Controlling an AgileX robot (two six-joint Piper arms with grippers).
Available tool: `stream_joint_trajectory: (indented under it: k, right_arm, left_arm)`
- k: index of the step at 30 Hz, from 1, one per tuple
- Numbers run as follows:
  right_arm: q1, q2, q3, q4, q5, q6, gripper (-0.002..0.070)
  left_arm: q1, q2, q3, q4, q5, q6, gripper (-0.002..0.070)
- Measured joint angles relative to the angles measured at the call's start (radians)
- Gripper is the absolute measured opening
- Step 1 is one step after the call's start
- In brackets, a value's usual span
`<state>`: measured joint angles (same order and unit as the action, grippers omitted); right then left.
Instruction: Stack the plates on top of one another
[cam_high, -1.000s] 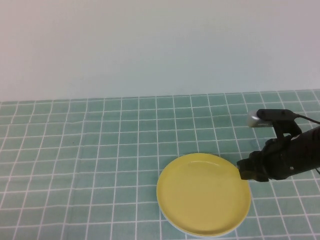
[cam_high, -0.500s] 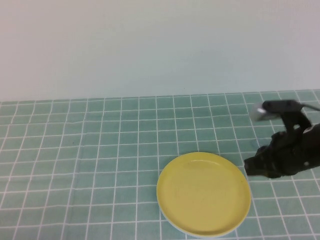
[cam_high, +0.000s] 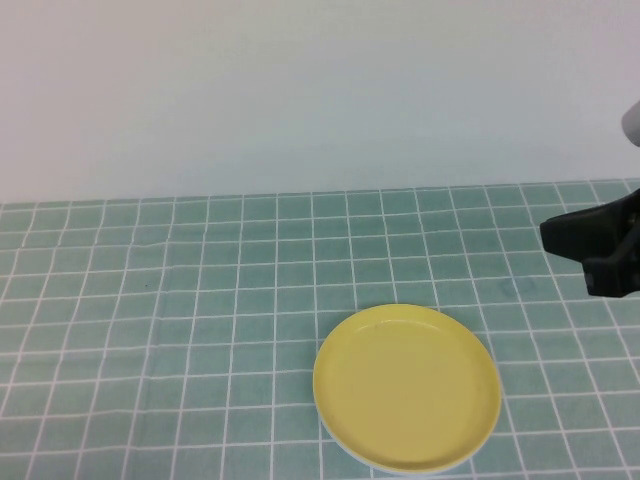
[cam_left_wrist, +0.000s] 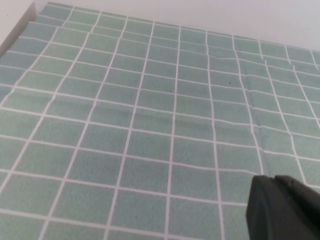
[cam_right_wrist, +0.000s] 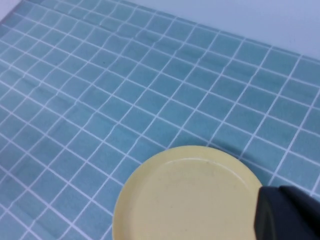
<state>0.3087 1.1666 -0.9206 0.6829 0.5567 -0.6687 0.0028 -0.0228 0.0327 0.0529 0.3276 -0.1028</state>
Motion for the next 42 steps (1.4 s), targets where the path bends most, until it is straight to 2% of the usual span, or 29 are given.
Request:
stream_joint_trajectory:
  k: [12, 16, 24, 28, 34, 39, 42]
  right_arm:
    - [-0.005, -0.048, 0.0, -0.06, -0.03, -0.004, 0.0]
    - [-0.051, -0.165, 0.013, -0.079, -0.032, -0.004, 0.0]
    - [-0.22, -0.51, 0.127, -0.1, -0.029, -0.005, 0.0]
    - [-0.237, -0.59, 0.156, -0.161, -0.037, -0.005, 0.0]
    - [-0.24, -0.604, 0.16, -0.213, -0.067, -0.005, 0.0]
    - [-0.24, -0.57, 0.191, -0.231, -0.192, 0.001, -0.0001]
    - [-0.24, -0.562, 0.236, -0.326, -0.278, 0.115, -0.0001]
  left_arm:
    - [0.0, 0.0, 0.0, 0.0, 0.0, 0.0, 0.0]
    - [0.0, 0.0, 0.0, 0.0, 0.0, 0.0, 0.0]
    - [0.0, 0.0, 0.0, 0.0, 0.0, 0.0, 0.0]
    - [0.0, 0.0, 0.0, 0.0, 0.0, 0.0, 0.0]
    - [0.0, 0.0, 0.0, 0.0, 0.0, 0.0, 0.0]
    - [0.0, 0.0, 0.0, 0.0, 0.0, 0.0, 0.0]
    - [0.0, 0.0, 0.0, 0.0, 0.0, 0.0, 0.0]
